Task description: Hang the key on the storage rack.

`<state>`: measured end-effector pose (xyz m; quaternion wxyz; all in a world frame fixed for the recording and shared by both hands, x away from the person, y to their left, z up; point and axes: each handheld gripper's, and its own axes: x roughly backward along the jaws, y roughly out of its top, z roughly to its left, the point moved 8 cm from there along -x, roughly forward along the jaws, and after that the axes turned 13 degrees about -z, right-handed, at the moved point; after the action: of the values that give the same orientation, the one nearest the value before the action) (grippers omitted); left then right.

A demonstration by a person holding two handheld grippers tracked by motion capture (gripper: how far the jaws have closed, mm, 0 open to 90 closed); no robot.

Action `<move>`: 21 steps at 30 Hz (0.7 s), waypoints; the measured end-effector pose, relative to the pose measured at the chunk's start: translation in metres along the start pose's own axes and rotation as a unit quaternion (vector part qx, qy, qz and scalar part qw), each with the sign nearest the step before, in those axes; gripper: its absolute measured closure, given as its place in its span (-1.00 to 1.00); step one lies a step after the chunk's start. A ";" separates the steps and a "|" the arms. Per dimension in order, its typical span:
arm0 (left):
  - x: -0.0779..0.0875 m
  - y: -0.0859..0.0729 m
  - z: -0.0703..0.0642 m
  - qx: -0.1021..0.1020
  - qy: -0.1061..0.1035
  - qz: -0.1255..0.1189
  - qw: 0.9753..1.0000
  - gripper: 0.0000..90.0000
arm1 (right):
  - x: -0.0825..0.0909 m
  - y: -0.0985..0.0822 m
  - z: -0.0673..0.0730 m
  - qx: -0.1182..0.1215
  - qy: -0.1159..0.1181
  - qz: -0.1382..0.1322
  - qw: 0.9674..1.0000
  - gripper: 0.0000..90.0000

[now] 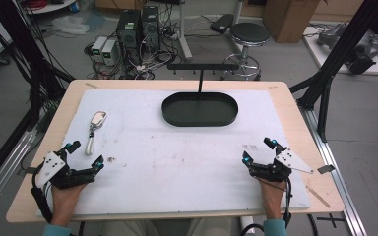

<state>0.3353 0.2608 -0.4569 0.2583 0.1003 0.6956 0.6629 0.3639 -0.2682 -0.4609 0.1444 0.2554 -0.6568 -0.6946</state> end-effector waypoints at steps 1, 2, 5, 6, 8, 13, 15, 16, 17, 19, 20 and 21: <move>0.000 0.000 0.000 -0.001 0.000 0.001 1.000 -0.96 | 0.000 0.000 0.000 0.000 0.000 0.000 1.000 -0.92; 0.000 0.000 0.000 -0.001 0.000 0.002 1.000 -0.96 | 0.000 0.000 0.000 0.001 0.000 0.000 1.000 -0.92; 0.000 0.000 0.001 0.003 0.004 0.002 1.000 -0.96 | 0.000 0.000 0.000 0.005 0.001 -0.002 1.000 -0.92; 0.000 0.000 0.001 0.003 0.004 0.002 1.000 -0.96 | 0.000 0.000 0.000 -0.001 -0.001 0.000 1.000 -0.92; 0.000 0.000 0.001 0.003 0.005 0.004 1.000 -0.96 | 0.000 0.000 0.000 -0.004 -0.002 0.001 1.000 -0.92; -0.001 0.000 0.002 0.003 0.012 0.004 1.000 -0.96 | 0.000 0.000 0.000 -0.001 -0.001 0.000 1.000 -0.92; -0.001 0.000 0.003 0.006 0.013 0.005 1.000 -0.96 | 0.000 0.000 0.000 -0.002 -0.001 0.000 1.000 -0.92; -0.001 -0.001 0.003 0.007 0.014 0.007 1.000 -0.96 | 0.000 0.000 0.000 -0.002 -0.001 0.000 1.000 -0.92; -0.001 -0.001 0.004 0.008 0.014 0.008 1.000 -0.96 | 0.000 0.000 0.000 -0.003 -0.002 0.000 1.000 -0.92; -0.001 0.000 0.004 0.016 0.014 0.007 1.000 -0.96 | 0.000 0.000 0.000 -0.002 -0.002 0.000 1.000 -0.92; -0.001 -0.001 0.005 0.017 0.017 0.011 1.000 -0.96 | 0.000 0.000 0.000 -0.002 -0.002 0.000 1.000 -0.92; -0.001 -0.001 0.007 0.017 0.021 0.019 0.999 -0.96 | 0.000 0.000 0.000 -0.002 -0.002 0.000 1.000 -0.92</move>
<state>0.3396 0.2661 -0.4579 0.2292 0.1037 0.7098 0.6579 0.3641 -0.2681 -0.4608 0.1440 0.2537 -0.6560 -0.6961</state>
